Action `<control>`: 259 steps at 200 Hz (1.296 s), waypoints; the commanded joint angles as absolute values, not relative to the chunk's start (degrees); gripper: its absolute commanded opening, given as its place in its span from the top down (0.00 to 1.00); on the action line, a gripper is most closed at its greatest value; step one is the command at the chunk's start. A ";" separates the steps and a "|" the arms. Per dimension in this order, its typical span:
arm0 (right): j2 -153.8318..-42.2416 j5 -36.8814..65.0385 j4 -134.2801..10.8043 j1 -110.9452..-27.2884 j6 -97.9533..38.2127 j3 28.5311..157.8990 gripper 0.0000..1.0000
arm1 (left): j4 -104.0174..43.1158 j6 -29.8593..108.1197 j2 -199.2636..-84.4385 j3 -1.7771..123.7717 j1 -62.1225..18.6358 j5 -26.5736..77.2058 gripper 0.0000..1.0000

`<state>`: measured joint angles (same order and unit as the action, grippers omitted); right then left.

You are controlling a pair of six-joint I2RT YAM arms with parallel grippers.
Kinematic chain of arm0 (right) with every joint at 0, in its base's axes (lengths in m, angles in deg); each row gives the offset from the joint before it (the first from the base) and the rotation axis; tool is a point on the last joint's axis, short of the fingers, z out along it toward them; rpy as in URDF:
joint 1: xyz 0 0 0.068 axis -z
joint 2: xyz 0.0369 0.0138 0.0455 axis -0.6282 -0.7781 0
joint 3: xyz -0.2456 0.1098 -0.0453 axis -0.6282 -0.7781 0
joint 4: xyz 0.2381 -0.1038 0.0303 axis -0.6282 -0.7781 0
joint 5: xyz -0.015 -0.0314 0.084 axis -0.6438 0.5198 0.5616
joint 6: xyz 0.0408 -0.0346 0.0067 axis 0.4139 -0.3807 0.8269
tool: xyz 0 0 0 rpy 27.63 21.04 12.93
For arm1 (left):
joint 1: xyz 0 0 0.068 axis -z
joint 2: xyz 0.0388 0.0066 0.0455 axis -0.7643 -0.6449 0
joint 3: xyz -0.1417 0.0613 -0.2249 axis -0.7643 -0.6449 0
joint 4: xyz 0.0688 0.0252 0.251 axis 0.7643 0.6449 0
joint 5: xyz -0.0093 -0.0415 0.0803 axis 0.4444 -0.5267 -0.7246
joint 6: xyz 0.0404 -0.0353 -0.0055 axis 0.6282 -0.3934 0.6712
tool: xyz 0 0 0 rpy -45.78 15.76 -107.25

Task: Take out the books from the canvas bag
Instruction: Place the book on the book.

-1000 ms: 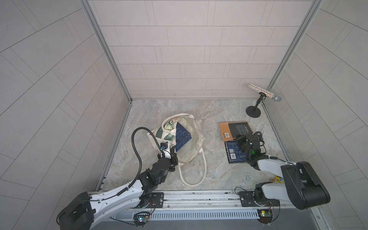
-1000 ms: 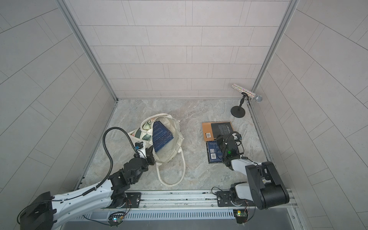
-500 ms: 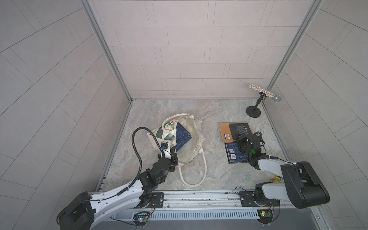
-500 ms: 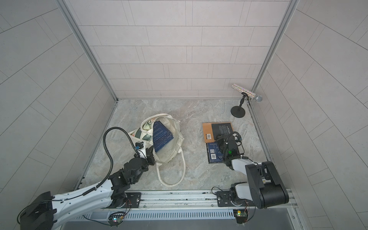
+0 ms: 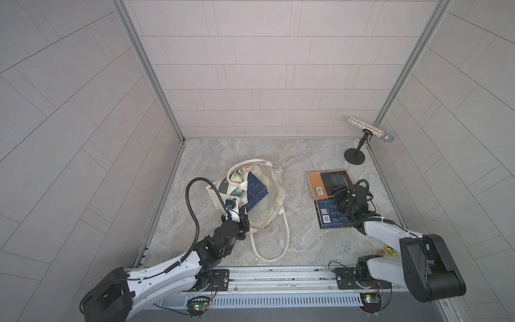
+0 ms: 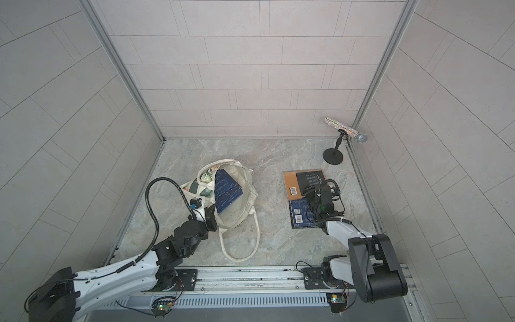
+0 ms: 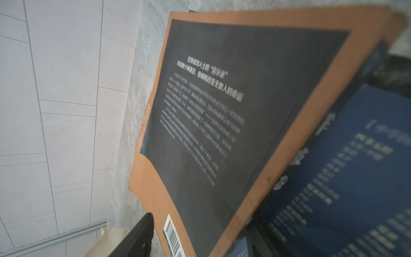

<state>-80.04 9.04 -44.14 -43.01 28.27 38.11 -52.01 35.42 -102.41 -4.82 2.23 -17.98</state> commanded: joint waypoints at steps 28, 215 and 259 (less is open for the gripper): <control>-75.60 7.85 -52.71 -42.87 28.46 41.84 0.27 | -51.93 36.28 -104.80 -3.07 1.64 -17.85 1.00; -66.34 -0.19 -72.17 -64.21 -4.22 52.75 0.00 | -53.44 34.31 -102.53 -4.20 1.64 -10.27 1.00; -64.64 -2.54 -65.12 -73.12 -11.38 52.65 0.00 | -48.16 32.52 -109.42 2.51 2.54 -5.54 1.00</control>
<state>-65.01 -0.62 -68.82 -71.36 -5.85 52.08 -49.91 34.22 -107.02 -1.63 1.93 -10.03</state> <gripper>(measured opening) 0.997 0.063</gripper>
